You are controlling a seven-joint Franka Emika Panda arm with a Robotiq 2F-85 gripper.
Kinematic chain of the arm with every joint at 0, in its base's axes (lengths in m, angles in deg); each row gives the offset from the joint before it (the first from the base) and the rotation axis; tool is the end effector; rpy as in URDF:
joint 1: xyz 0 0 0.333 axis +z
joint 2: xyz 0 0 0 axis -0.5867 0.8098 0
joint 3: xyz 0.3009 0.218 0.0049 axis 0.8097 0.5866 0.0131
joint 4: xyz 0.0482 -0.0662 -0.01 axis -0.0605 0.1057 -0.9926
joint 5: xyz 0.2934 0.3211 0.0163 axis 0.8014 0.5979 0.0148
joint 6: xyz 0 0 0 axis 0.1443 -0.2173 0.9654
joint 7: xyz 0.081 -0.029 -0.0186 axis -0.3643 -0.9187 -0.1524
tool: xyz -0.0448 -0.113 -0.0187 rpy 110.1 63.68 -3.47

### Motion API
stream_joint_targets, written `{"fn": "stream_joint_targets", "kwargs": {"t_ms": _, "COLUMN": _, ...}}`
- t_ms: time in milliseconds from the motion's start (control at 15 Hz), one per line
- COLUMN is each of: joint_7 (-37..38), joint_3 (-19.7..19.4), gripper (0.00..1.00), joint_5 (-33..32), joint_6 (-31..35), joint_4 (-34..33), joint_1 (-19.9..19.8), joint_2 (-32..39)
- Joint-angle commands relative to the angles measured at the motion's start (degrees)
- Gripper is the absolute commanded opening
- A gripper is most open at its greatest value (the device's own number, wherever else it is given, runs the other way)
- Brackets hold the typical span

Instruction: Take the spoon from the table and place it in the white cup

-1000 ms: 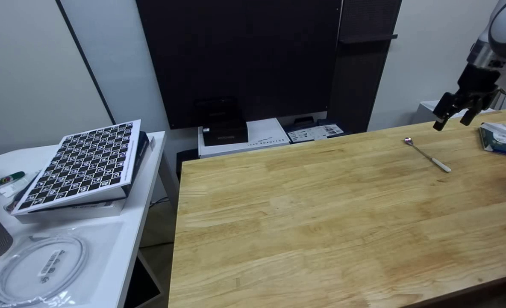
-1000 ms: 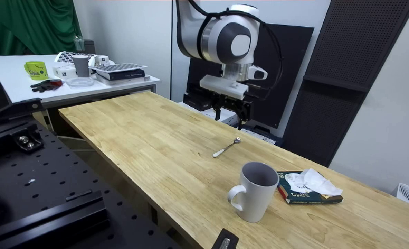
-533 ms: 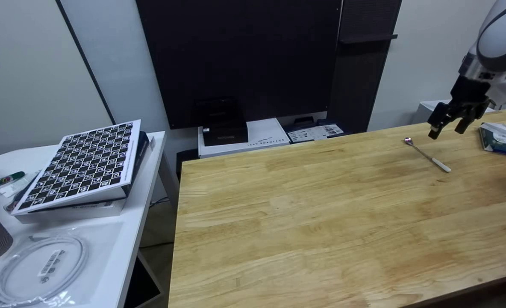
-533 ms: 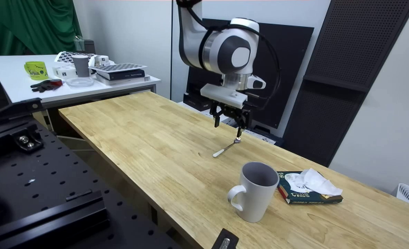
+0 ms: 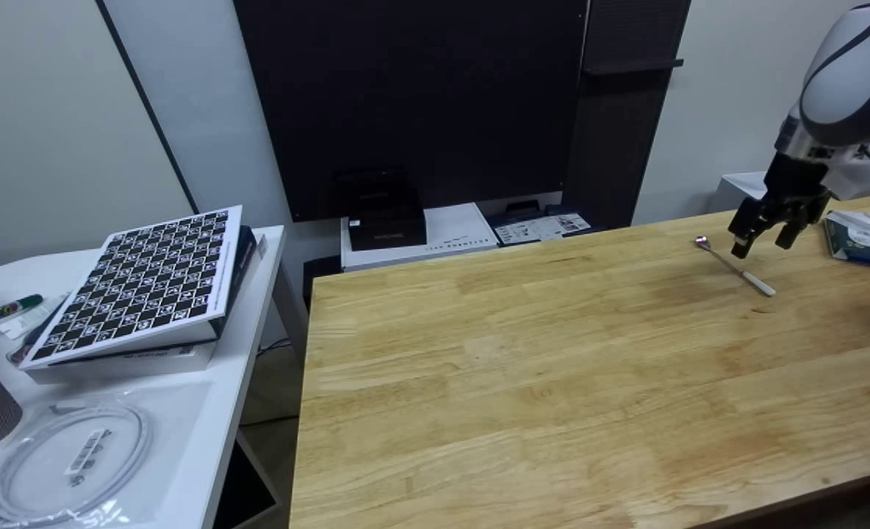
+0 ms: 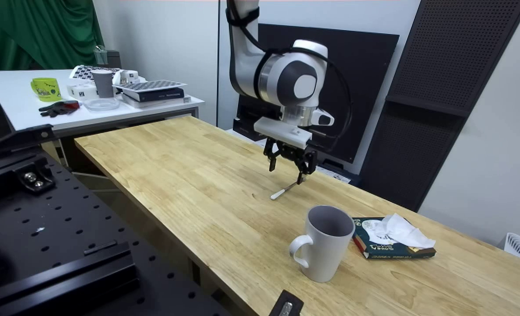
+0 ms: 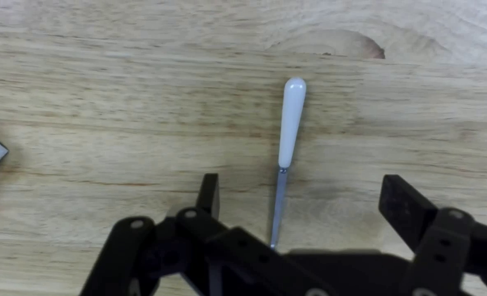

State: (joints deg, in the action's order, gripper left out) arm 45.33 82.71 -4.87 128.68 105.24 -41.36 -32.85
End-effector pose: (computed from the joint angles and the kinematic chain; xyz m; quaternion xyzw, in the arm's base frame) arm 0.6585 -0.0691 -0.0290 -0.9999 0.0117 -0.0037 0.0066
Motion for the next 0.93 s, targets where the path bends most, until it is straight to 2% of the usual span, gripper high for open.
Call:
{"fn": "stream_joint_targets", "kwargs": {"t_ms": 0, "joint_7": 0.08, "joint_3": 0.72, "gripper": 1.00, "joint_5": -1.12, "joint_6": -1.42, "joint_4": -7.28, "joint_1": -0.96, "joint_2": 6.83}}
{"fn": "stream_joint_targets", "kwargs": {"t_ms": 867, "joint_7": 0.85, "joint_3": 0.94, "gripper": 1.00, "joint_5": -0.46, "joint_6": -1.35, "joint_4": -9.58, "joint_1": -0.43, "joint_2": 11.16}}
